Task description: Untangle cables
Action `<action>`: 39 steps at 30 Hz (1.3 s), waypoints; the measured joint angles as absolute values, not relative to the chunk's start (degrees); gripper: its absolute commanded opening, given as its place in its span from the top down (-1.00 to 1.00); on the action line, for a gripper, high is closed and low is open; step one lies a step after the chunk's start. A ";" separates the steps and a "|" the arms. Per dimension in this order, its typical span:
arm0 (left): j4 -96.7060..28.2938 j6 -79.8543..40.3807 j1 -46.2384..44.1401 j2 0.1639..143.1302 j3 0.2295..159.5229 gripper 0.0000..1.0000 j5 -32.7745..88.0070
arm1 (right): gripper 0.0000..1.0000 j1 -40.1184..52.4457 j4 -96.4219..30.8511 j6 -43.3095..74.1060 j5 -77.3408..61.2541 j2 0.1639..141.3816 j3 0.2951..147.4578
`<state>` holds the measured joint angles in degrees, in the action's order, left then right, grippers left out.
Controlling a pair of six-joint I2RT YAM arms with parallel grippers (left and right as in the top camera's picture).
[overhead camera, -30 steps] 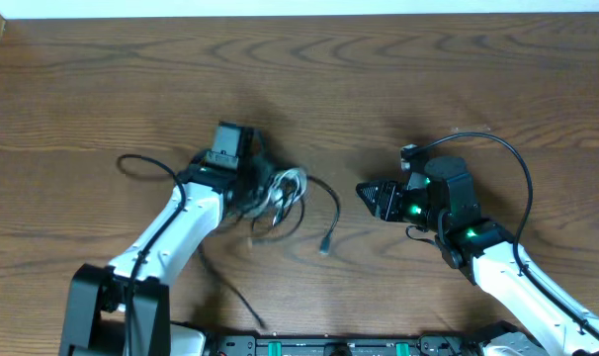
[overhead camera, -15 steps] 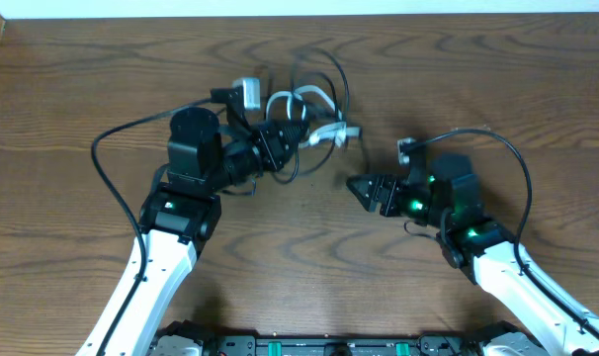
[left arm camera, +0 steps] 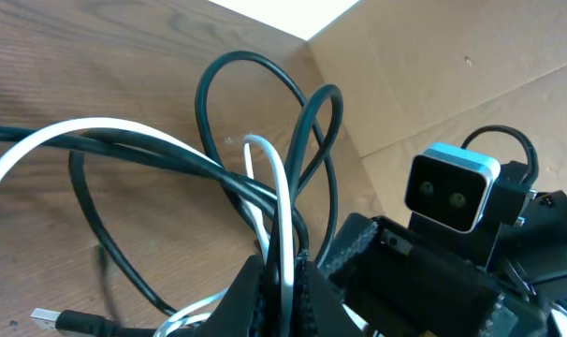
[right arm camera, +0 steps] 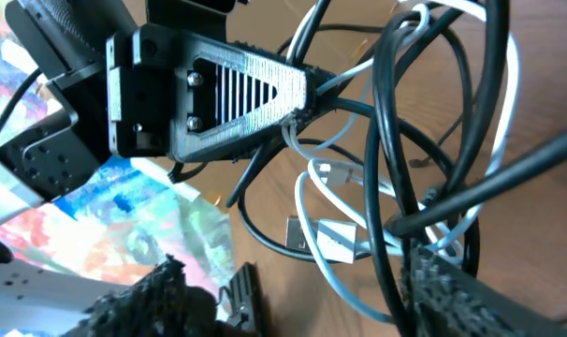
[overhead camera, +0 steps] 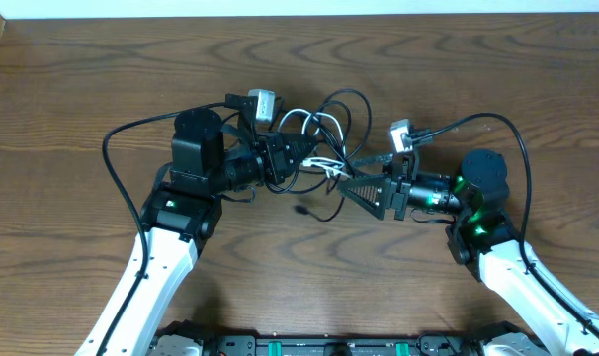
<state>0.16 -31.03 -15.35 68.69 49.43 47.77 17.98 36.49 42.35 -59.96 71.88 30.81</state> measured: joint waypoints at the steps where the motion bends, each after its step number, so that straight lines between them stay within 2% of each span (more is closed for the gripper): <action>1: 0.08 -31.03 -15.35 68.69 49.43 0.85 47.79 | -0.30 17.93 36.47 42.63 -59.96 71.88 30.81; 3: -0.25 -31.00 -15.35 68.69 49.43 0.85 47.92 | -0.18 17.91 36.42 44.18 -59.53 71.88 30.81; 6: -1.32 -31.00 -15.35 68.69 49.43 0.85 47.94 | 0.22 17.91 36.32 47.40 -58.43 71.88 30.81; 7: -1.52 -31.03 -15.35 68.69 49.43 0.86 47.97 | 0.27 17.89 36.27 48.18 -58.17 71.88 30.81; 11: -1.56 -31.00 -15.35 68.69 49.43 0.85 47.97 | 0.22 17.89 35.20 49.87 -57.58 71.88 30.81; 13: -1.54 -31.11 -15.38 68.69 49.43 0.85 47.99 | 0.35 17.89 34.26 49.65 -57.34 71.88 30.79; 16: -1.52 -31.62 -15.35 68.69 49.43 0.85 48.29 | 0.74 17.89 31.77 47.68 -56.75 71.88 30.81; 20: -0.16 -33.01 -15.35 68.69 49.41 0.85 51.16 | 0.97 17.89 24.77 42.85 -53.25 71.85 30.83; 27: 3.57 -33.69 -15.16 68.69 49.41 0.85 63.00 | 0.97 15.86 18.26 37.01 -39.24 71.75 30.83; 33: 3.92 -33.91 -15.11 68.69 49.41 0.85 72.55 | 0.97 8.58 14.02 35.92 -26.39 71.72 30.83; 39: 3.90 -31.66 -15.16 68.69 49.41 0.85 75.77 | 0.95 1.98 5.52 35.48 -18.15 71.72 30.87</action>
<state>3.90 -31.66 -15.16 68.69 49.41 75.77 1.98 5.52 35.48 -18.15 71.72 30.87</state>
